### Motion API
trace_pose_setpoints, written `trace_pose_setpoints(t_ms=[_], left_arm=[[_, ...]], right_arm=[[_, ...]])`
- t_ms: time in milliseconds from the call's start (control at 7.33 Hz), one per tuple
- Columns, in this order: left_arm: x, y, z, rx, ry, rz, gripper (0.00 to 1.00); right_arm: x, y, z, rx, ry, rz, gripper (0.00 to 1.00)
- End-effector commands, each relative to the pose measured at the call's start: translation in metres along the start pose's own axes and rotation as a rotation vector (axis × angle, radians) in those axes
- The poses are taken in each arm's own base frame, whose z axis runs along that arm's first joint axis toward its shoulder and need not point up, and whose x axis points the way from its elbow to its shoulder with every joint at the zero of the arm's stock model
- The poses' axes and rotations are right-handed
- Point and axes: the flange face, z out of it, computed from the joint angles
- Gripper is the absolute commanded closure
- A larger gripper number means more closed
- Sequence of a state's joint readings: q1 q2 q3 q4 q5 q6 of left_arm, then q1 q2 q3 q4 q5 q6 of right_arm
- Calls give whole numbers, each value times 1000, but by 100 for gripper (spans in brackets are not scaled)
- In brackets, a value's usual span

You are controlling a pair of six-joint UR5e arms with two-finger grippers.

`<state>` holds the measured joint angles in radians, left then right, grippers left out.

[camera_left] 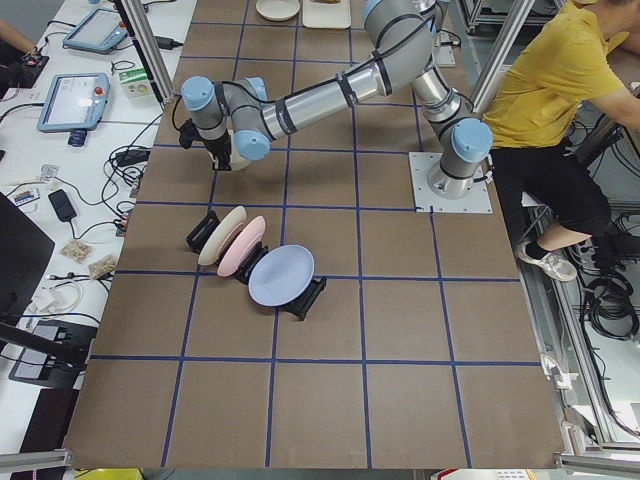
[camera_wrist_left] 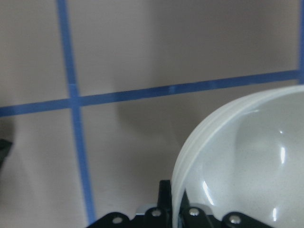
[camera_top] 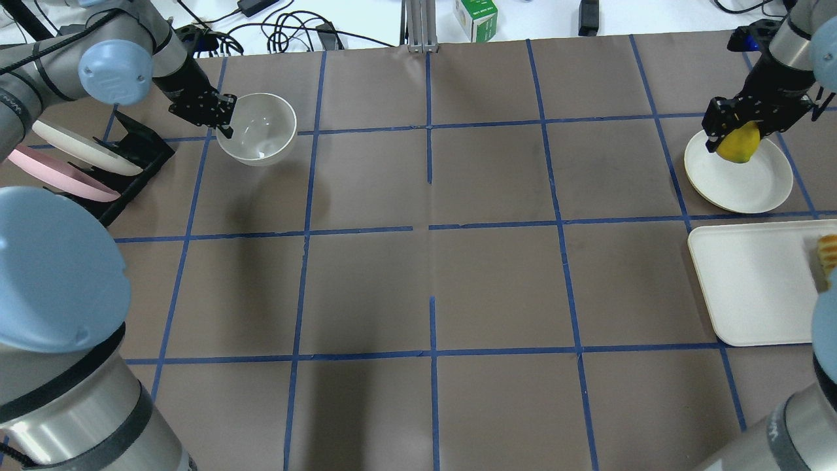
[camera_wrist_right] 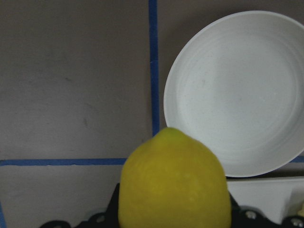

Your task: Place bowl and put lemon in it

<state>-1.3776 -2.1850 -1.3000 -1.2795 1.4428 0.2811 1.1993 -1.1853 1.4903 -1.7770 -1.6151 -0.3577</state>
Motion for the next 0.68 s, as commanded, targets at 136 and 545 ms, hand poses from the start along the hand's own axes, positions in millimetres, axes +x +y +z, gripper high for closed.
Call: trace_pose_setpoints(t_ms=[136,545], left_arm=[[214,51,23,-24,35,-37,100],[277,116,74,5,35,-124,100]], right_arm=[[-89,11,-26,10,19,55,100],[-157,14,-27,19,20,33,100]])
